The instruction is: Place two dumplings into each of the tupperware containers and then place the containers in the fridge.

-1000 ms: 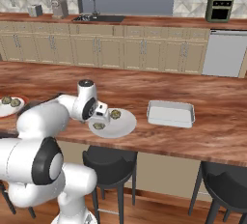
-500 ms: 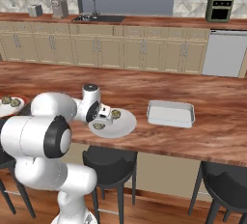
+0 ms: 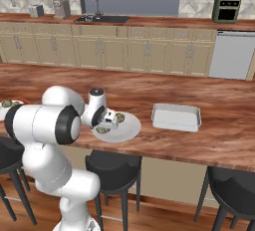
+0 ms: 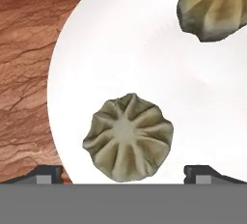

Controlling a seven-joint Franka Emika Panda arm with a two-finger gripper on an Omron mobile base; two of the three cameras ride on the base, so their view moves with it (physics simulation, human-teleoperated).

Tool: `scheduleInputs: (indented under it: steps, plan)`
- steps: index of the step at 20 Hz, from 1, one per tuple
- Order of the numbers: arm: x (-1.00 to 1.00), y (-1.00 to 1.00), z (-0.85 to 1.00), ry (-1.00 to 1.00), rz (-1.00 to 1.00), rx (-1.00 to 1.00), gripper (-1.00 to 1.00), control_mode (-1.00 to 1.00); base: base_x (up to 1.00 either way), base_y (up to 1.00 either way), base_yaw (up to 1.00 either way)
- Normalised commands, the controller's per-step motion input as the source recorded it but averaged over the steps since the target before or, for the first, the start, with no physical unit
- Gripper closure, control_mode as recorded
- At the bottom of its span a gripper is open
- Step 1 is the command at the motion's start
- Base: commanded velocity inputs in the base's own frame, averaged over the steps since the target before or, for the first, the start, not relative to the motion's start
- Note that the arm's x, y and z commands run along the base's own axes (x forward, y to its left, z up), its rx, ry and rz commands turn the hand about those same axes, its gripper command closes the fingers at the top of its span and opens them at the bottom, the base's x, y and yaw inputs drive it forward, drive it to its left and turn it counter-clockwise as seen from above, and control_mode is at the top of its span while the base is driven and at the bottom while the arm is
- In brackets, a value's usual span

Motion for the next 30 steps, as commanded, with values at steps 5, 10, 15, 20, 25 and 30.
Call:
scheduleInputs:
  steps: [5, 10, 15, 20, 25, 30]
  plan:
    - [0.08, 0.00, -0.23, 0.00, 0.00, 0.00, -1.00, -1.00, 0.00, 0.00, 0.00]
    - [0.07, 0.00, -0.16, 0.00, 0.00, 0.00, -1.00, -1.00, 0.00, 0.00, 0.00]
    - [0.00, 0.00, -0.11, -0.04, 0.00, 0.00, 1.00, -1.00, 0.00, 0.00, 0.00]
    - [0.00, 0.00, 0.00, 0.00, 0.00, 0.00, 1.00, -1.00, 0.00, 0.00, 0.00]
    - [0.17, -0.28, 0.36, -0.01, 0.00, 0.00, 1.00, -1.00, 0.00, 0.00, 0.00]
    - [-0.06, -0.76, 0.70, -0.10, 0.00, 0.00, 1.00, -1.00, 0.00, 0.00, 0.00]
